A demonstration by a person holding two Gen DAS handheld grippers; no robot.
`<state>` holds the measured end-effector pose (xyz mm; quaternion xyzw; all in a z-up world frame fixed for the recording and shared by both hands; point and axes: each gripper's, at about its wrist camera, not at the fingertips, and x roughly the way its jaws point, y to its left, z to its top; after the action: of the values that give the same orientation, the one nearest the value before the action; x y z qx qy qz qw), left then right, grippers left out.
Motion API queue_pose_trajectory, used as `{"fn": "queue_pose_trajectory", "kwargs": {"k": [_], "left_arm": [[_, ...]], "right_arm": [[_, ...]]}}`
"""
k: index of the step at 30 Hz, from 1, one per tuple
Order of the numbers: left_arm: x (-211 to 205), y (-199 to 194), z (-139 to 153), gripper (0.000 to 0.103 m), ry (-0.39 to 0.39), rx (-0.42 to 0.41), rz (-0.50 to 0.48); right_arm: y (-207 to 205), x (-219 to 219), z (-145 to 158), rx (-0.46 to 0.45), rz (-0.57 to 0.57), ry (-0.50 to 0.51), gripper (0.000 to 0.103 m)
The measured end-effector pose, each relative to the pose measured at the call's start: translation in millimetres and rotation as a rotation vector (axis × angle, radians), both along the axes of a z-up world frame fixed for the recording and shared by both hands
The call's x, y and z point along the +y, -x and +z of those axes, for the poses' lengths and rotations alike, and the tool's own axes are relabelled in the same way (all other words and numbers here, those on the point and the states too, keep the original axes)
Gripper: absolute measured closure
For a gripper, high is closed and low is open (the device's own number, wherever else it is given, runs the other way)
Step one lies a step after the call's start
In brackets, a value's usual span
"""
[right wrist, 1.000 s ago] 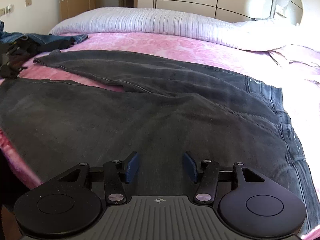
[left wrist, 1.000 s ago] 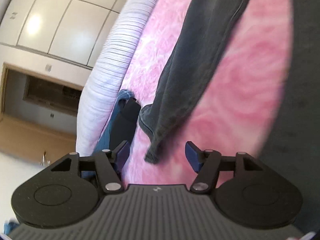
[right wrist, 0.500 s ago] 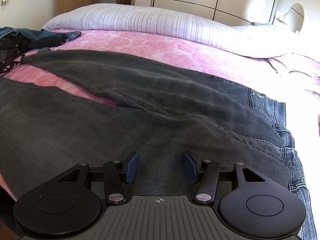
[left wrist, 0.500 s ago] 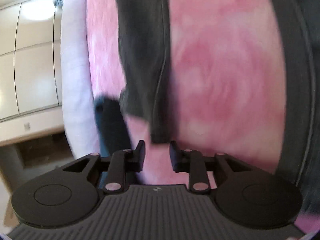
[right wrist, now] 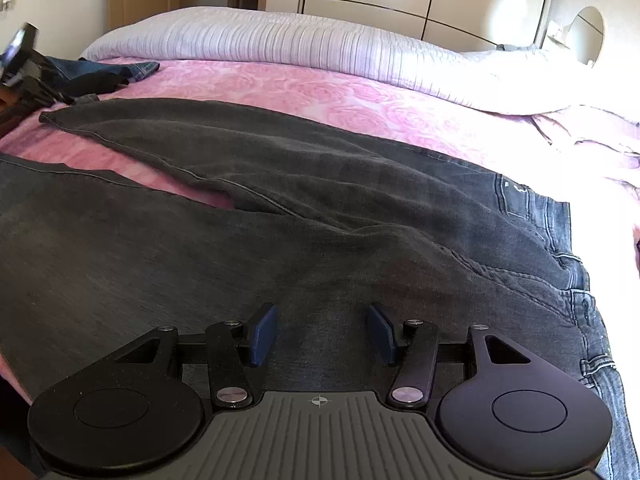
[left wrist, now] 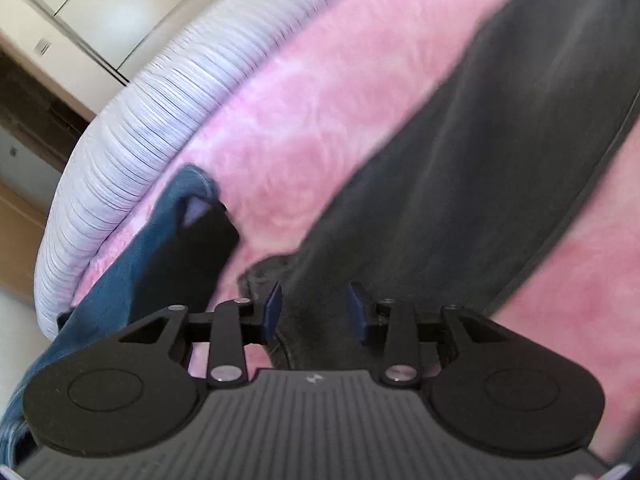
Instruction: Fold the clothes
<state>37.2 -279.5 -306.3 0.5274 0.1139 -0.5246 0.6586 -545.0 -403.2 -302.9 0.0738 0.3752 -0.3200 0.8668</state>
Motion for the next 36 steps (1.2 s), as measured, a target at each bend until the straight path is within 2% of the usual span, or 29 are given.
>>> {"fn": "queue_pose_trajectory", "kwargs": {"k": [2,4,9,11,15,17,20,22,24,25,27,29,32,35,36], "left_arm": [[-11,-1,-22,0.074,0.029,-0.085,-0.013],[-16,-5,-24,0.073,0.061,-0.101,0.018],[-14,-9,-11,0.073,0.058,-0.107,0.067],[-14,-13,5,0.073,0.107,-0.069,0.113],[-9,-8,38,0.073,0.227,0.174,0.136],[-18,2,43,0.073,0.237,0.272,0.107],[-40,25,31,0.073,0.181,0.326,0.025],[-47,31,10,0.073,0.134,0.159,-0.017],[-54,38,-11,0.067,0.086,-0.015,-0.058],[-56,29,-11,0.067,0.097,-0.004,-0.012],[-59,10,-10,0.067,0.104,-0.055,0.09],[-57,-6,-7,0.068,0.097,-0.067,0.155],[-41,-10,15,0.07,0.154,0.001,0.202],[-30,9,33,0.07,0.188,0.205,0.149],[-31,21,32,0.07,0.172,0.232,0.107]], "right_arm": [[0,-2,-3,0.001,-0.011,-0.003,0.049],[0,-4,-4,0.003,-0.014,-0.005,0.049],[-3,-6,-2,0.003,-0.021,-0.003,0.048],[-1,-6,-1,-0.017,-0.03,-0.016,0.048],[4,-5,1,-0.05,-0.048,-0.035,0.048],[5,-4,-1,-0.058,-0.056,-0.036,0.048],[5,-3,-3,-0.066,-0.063,-0.032,0.046],[6,-3,-3,-0.076,-0.063,-0.036,0.046],[9,-4,-3,-0.086,-0.06,-0.039,0.046],[11,-5,-3,-0.089,-0.059,-0.039,0.046],[15,-6,-3,-0.096,-0.055,-0.041,0.046],[15,-6,-3,-0.094,-0.06,-0.04,0.046],[17,-8,-2,-0.102,-0.072,-0.044,0.045],[17,-9,-3,-0.119,-0.091,-0.053,0.044],[16,-8,-4,-0.12,-0.092,-0.051,0.044]]}}
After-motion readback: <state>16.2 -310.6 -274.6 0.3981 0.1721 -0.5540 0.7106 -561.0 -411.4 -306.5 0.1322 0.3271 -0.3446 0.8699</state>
